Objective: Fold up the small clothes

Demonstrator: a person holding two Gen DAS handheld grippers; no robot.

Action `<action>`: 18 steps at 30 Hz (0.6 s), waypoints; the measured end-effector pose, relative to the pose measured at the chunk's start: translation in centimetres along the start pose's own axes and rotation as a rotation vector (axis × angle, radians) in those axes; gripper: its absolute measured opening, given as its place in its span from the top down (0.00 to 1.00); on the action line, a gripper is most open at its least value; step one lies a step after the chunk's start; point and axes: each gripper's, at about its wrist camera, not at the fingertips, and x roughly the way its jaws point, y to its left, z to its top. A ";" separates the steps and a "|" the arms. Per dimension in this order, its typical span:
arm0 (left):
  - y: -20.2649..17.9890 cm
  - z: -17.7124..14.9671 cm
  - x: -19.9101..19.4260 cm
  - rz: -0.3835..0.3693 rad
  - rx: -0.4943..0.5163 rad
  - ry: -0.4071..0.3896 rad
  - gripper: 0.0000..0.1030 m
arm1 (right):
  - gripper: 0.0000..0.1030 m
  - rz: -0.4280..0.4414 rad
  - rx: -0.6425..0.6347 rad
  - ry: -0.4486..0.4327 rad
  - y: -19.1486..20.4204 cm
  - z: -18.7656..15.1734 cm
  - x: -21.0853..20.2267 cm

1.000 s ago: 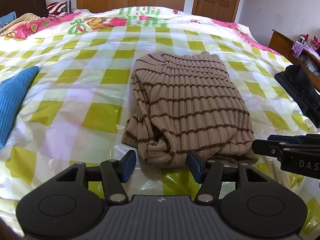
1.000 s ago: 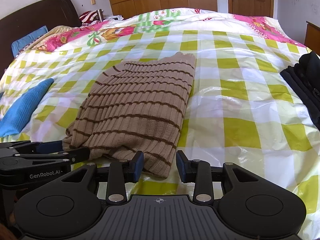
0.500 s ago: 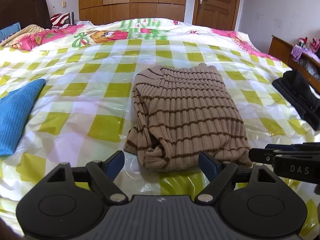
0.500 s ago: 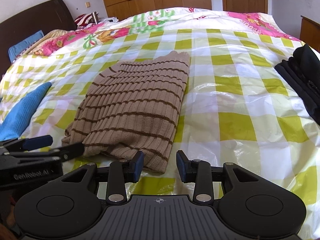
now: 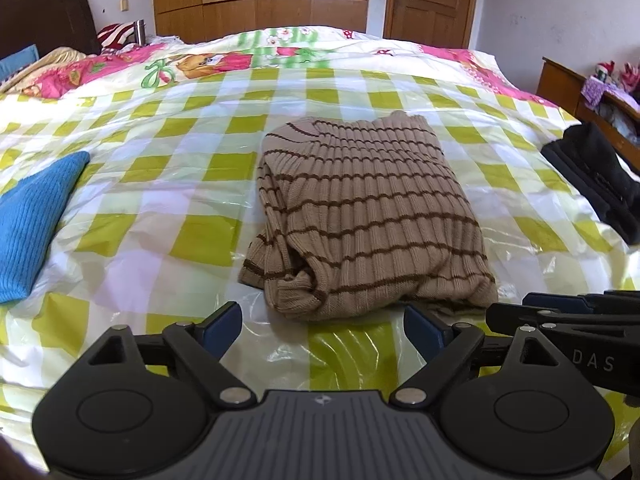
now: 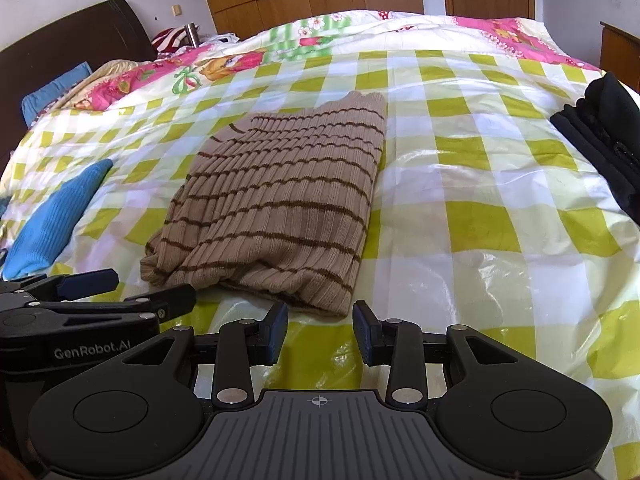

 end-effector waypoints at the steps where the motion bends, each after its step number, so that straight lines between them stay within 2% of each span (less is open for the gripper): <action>1: -0.1 0.0 -0.1 0.005 0.007 0.000 0.01 | 0.66 0.000 0.000 0.001 0.0 -0.1 0.0; 18: -0.8 -0.3 -0.1 0.021 0.045 0.017 0.00 | 0.62 0.005 0.019 0.009 -0.2 -0.8 -0.4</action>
